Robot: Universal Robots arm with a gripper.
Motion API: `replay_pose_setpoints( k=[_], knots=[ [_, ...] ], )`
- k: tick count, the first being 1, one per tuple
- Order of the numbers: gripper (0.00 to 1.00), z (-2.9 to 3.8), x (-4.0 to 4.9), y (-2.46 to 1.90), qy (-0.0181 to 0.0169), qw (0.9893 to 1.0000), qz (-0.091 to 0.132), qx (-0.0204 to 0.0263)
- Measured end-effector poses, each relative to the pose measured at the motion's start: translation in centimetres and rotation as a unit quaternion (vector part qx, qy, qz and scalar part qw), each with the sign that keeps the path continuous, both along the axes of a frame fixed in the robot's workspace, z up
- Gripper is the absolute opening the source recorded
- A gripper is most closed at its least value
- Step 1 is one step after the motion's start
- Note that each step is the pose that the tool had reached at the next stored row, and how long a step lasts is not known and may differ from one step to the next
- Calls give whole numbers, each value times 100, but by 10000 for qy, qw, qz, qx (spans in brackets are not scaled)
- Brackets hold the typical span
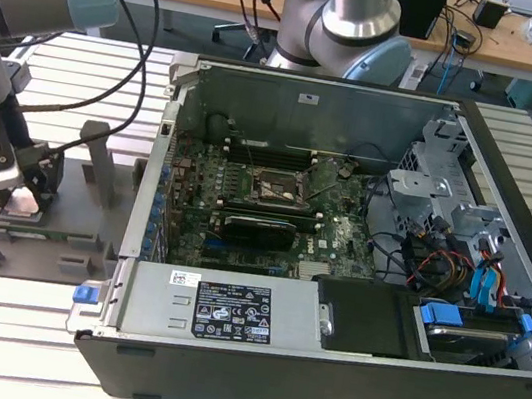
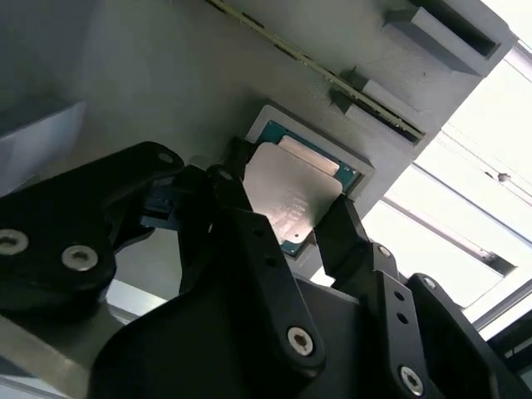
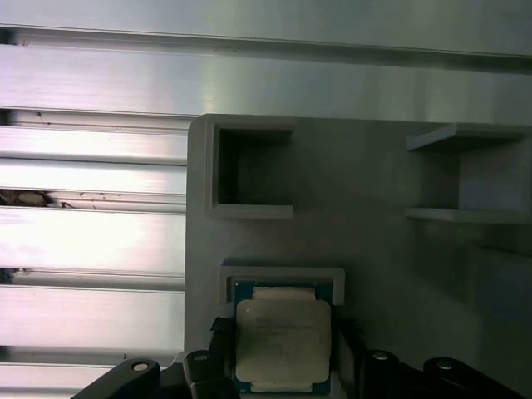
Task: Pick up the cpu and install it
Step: 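Pick up the cpu and move it towards the insertion slot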
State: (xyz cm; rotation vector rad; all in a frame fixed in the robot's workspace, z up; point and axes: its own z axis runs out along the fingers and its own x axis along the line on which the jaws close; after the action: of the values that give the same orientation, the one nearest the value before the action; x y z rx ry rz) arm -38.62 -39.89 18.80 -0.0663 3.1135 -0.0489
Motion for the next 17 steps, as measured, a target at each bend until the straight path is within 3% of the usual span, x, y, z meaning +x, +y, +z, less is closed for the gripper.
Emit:
replay_pose_setpoints(
  k=[11,14,17],
  knots=[
    [55,-8,2,0,-4,10000,1,1],
    [55,51,3,0,-6,10000,2,-1],
    [55,69,3,0,-6,10000,2,0]
  ],
)
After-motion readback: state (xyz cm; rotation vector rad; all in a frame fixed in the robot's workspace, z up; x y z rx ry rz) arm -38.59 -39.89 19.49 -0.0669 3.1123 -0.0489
